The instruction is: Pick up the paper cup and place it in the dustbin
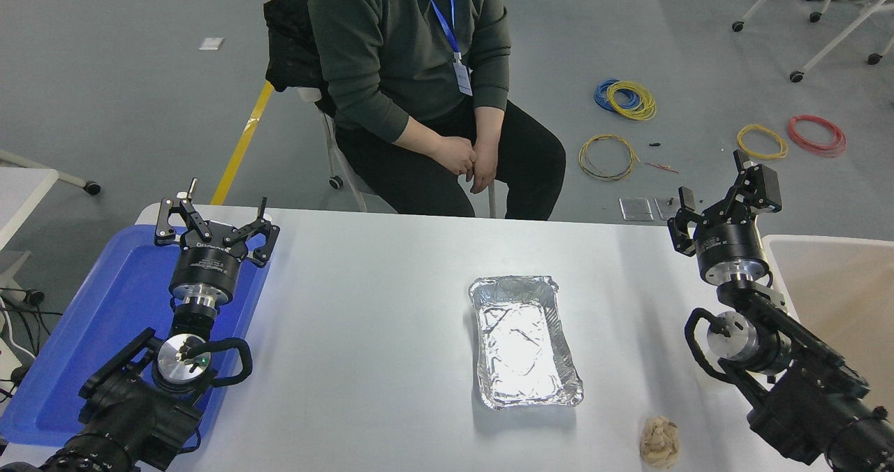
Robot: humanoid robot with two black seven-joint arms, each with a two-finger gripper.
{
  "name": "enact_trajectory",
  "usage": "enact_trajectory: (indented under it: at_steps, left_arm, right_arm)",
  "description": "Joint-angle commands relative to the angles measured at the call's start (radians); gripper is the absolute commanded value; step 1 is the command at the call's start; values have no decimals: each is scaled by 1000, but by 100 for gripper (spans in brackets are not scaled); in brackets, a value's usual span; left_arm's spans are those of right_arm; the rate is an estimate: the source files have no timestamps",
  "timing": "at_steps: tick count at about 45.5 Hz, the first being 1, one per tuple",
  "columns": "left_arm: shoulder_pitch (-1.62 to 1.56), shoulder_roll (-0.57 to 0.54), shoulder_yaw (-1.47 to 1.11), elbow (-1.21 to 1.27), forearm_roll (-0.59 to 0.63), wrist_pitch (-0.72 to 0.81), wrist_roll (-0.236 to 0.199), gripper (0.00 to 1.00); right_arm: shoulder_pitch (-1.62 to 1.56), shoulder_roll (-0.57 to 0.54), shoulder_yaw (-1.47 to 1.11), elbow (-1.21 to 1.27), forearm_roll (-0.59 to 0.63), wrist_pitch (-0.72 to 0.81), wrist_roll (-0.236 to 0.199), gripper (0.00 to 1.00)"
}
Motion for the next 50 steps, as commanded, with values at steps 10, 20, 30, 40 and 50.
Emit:
enact_trajectory:
  at_steps: [10, 20, 30, 40, 50]
  left_arm:
    - [0, -1, 0, 0, 0, 0, 0, 100]
    - [0, -1, 0, 0, 0, 0, 0, 100]
    - [0, -1, 0, 0, 0, 0, 0, 100]
    - [0, -1, 0, 0, 0, 0, 0, 100]
    - [0, -1, 0, 0, 0, 0, 0, 100]
  right_arm:
    - [3, 1, 0, -1, 0, -4, -1, 100]
    - [3, 2, 0, 0, 0, -4, -1, 100]
    - [3, 19, 0, 0, 0, -3, 2, 100]
    - [-8, 19, 0, 0, 0, -1, -1, 100]
    - [3, 4, -49, 2, -2, 0, 2, 100]
